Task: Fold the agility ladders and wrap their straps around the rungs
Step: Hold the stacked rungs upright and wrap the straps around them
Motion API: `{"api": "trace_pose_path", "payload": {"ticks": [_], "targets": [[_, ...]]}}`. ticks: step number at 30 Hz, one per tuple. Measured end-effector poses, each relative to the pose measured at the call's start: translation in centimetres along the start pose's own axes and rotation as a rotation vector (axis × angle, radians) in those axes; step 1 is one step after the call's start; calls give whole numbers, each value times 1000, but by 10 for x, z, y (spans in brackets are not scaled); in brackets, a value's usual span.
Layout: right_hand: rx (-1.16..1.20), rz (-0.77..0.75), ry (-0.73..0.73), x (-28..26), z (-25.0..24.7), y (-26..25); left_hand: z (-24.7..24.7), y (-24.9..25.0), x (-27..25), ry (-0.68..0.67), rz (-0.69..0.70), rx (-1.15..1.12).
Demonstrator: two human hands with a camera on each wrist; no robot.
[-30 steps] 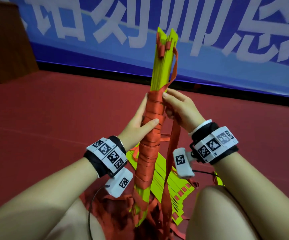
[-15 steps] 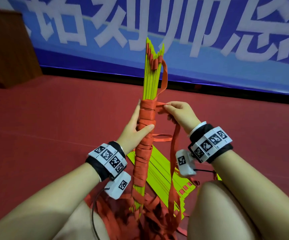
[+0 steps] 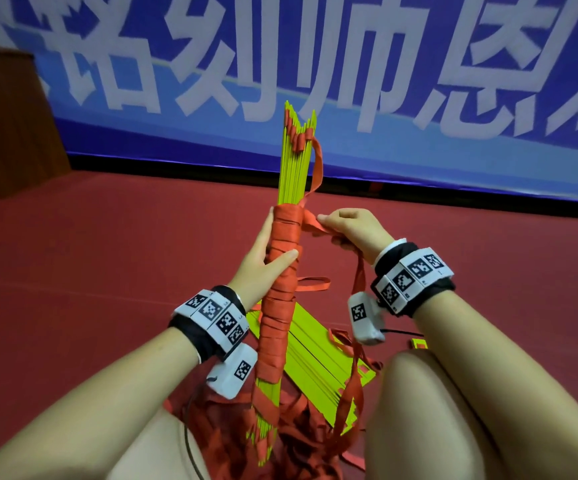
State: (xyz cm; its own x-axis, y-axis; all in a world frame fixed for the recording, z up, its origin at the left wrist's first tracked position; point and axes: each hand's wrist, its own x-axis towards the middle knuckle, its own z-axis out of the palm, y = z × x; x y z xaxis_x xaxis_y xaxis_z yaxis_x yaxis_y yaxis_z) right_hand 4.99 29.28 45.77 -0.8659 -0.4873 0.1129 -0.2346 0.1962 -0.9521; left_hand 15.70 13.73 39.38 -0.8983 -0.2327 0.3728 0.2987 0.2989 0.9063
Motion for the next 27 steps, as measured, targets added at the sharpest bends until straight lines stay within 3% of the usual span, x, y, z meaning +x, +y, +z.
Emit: {"api": "trace_pose_path", "payload": {"ticks": [7,13,17,21,27], "targets": [[-58,-105,-91,-11,-3,-3,-6,4,-11,-9,2,35],[-93,-83,-91,-11,3,1,-9,4,-18,-12,-19,50],[-147,-71,-29,-5,9,5,-7,1,-21,-9,-39,66],[-13,-68,108,1,21,4,-2,-4,-21,42,-71,95],[20,-183,226,1,54,-6,10,-8,-4,140,-130,176]]}}
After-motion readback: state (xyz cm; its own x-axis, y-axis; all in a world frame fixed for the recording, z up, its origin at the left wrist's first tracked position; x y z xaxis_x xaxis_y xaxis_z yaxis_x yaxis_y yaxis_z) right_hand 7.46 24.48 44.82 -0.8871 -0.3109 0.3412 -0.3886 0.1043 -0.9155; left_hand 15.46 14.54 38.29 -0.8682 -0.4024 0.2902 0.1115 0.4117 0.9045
